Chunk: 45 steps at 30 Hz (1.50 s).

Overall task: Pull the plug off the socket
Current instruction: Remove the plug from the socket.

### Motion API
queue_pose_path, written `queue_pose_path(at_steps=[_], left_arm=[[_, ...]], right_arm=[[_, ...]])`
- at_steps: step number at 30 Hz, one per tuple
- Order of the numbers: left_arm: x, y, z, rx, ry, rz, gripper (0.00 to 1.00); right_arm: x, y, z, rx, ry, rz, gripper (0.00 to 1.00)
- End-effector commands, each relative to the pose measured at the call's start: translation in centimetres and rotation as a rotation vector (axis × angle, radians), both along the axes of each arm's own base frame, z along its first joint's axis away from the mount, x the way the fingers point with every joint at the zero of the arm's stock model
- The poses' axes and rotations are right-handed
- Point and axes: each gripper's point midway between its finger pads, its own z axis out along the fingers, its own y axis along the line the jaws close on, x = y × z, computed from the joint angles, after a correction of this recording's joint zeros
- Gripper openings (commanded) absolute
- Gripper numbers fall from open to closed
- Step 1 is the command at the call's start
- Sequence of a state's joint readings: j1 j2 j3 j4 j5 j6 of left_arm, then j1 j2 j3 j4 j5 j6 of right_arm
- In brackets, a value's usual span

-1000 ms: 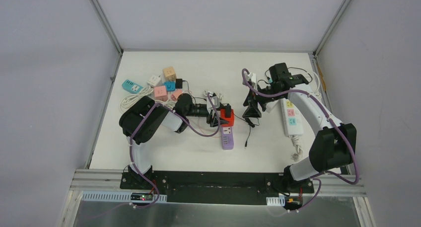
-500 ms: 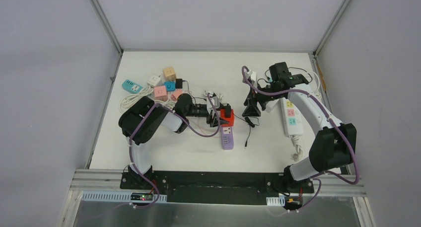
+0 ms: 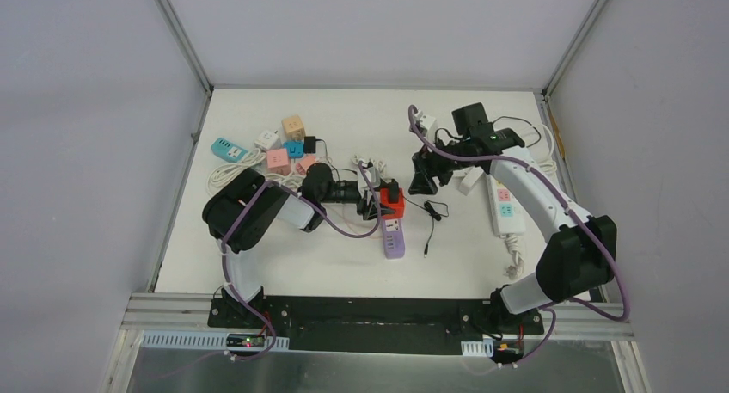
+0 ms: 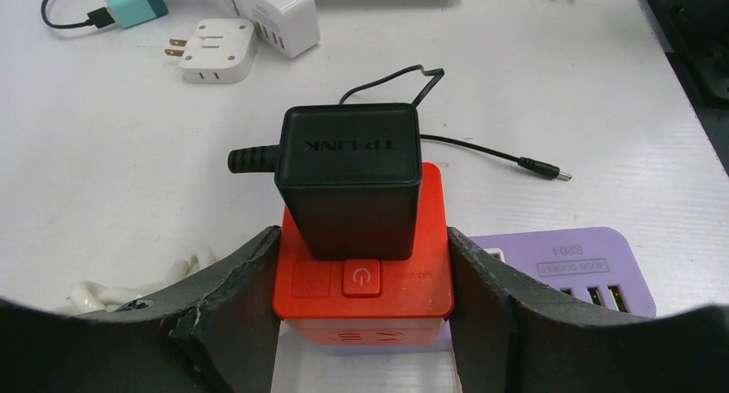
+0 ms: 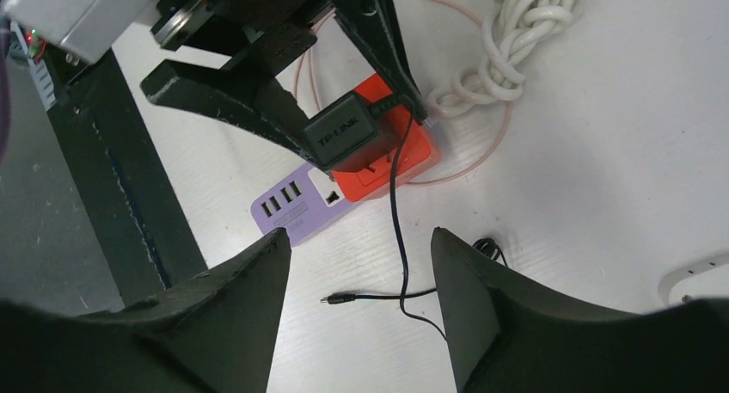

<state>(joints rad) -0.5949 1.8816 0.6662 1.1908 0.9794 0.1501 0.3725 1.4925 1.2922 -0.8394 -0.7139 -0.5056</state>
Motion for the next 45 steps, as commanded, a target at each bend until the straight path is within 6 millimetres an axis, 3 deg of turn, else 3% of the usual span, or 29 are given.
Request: queue_pose_path(at_steps=[1, 7, 13, 26, 34, 40, 45], left_arm=[[0.5, 0.3, 0.7, -0.004, -0.072, 0.039, 0.0], [0.9, 0.3, 0.6, 0.008, -0.07, 0.072, 0.0], [1.1, 0.2, 0.8, 0.004, -0.072, 0.094, 0.0], [1.4, 0.4, 0.7, 0.006, -0.075, 0.122, 0.0], [1.7, 0.5, 0.7, 0.006, -0.077, 0.142, 0.0], [1.8, 0.5, 0.6, 0.011, -0.078, 0.154, 0.0], [2.0, 0.6, 0.5, 0.014, -0.081, 0.164, 0.0]], right_arm=[[2.5, 1.1, 3.5, 0.039, -0.056, -0.173, 0.64], [3.0, 3.0, 3.6, 0.036, 0.029, -0.308, 0.63], [1.4, 5.4, 4.3, 0.008, 0.1, -0.401, 0.62], [3.0, 6.0, 0.7, -0.081, 0.11, -0.576, 0.59], [2.3, 6.9, -1.5, -0.17, 0.084, -0.563, 0.51], [3.0, 5.8, -2.7, -0.251, 0.008, -0.609, 0.48], [2.9, 5.7, -3.1, -0.282, -0.013, -0.616, 0.37]])
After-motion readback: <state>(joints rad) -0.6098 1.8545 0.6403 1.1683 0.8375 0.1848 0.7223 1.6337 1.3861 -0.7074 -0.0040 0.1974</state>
